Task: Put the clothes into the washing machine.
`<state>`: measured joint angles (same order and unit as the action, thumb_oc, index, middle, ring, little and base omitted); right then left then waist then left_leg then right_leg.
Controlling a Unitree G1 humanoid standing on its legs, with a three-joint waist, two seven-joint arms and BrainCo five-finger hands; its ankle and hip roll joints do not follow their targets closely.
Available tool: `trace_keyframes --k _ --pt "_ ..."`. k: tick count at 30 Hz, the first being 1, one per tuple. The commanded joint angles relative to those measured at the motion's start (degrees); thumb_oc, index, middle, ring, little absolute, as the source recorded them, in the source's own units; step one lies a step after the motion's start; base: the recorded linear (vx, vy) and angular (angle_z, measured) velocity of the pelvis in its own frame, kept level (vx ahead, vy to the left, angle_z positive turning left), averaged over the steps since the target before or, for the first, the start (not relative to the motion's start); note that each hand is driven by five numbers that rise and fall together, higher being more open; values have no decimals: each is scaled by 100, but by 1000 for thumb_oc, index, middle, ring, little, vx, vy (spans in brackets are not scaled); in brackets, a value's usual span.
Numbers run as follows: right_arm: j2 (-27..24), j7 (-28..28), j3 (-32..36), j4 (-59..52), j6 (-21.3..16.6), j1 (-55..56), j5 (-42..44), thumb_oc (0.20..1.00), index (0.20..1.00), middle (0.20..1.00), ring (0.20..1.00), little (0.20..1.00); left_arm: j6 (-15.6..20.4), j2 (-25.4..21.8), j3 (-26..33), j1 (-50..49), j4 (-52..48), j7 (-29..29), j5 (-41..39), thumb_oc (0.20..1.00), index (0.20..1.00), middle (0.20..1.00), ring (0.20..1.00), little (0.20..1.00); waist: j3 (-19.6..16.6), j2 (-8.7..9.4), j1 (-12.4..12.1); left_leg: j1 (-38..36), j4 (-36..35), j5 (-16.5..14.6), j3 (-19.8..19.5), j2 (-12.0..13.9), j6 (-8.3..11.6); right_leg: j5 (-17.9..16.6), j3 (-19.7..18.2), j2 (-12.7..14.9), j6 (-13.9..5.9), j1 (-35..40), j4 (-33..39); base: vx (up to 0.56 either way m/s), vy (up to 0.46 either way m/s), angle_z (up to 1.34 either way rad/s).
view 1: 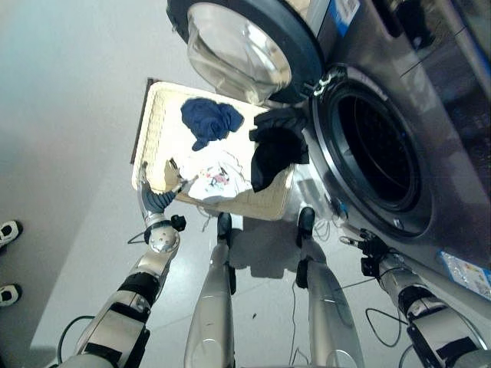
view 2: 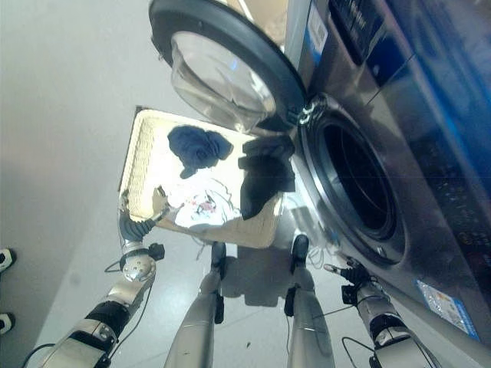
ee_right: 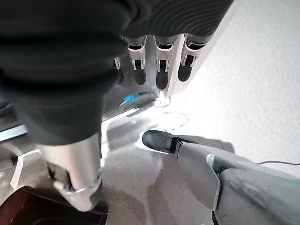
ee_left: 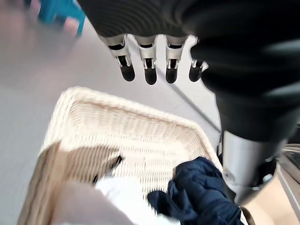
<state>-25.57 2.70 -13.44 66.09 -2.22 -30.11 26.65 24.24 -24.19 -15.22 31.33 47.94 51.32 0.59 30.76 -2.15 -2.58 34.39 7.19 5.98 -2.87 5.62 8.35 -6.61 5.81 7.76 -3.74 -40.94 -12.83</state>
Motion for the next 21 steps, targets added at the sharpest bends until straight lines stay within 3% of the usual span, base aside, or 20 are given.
trace_keyframes --k 1,7,13,21 --pt "-146 34 -190 -156 -128 87 212 1000 1000 1000 1000 1000 77 -383 -8 274 -313 651 847 1000 1000 1000 1000 1000 -97 310 -64 546 534 -257 -15 -678 -456 109 259 -246 -335 -202 -194 -5 10 6" --pt "-283 -30 -319 -262 -170 -163 251 1000 1000 1000 1000 1000 -192 -733 -374 921 -427 1081 1664 1000 1000 1000 1000 1000 -97 255 -1 1159 922 -303 0 -705 -432 156 260 -238 -326 -768 -539 4 16 1" --pt "-324 -73 -473 -398 -185 -341 324 1000 1000 1000 1000 1000 -396 -1029 -670 1583 -256 1089 1980 1000 1000 1000 1000 1000 -97 283 91 1571 1170 -351 14 -704 -417 170 232 -272 -322 -1161 -700 3 7 0" --pt "-368 -104 -656 -489 -103 -551 385 1000 1000 1000 1000 1000 -679 -1389 -1056 2543 22 924 1889 1000 1000 1000 1000 1000 -97 364 239 1986 1328 -357 15 -662 -390 153 157 -364 -308 -1551 -804 0 0 0"
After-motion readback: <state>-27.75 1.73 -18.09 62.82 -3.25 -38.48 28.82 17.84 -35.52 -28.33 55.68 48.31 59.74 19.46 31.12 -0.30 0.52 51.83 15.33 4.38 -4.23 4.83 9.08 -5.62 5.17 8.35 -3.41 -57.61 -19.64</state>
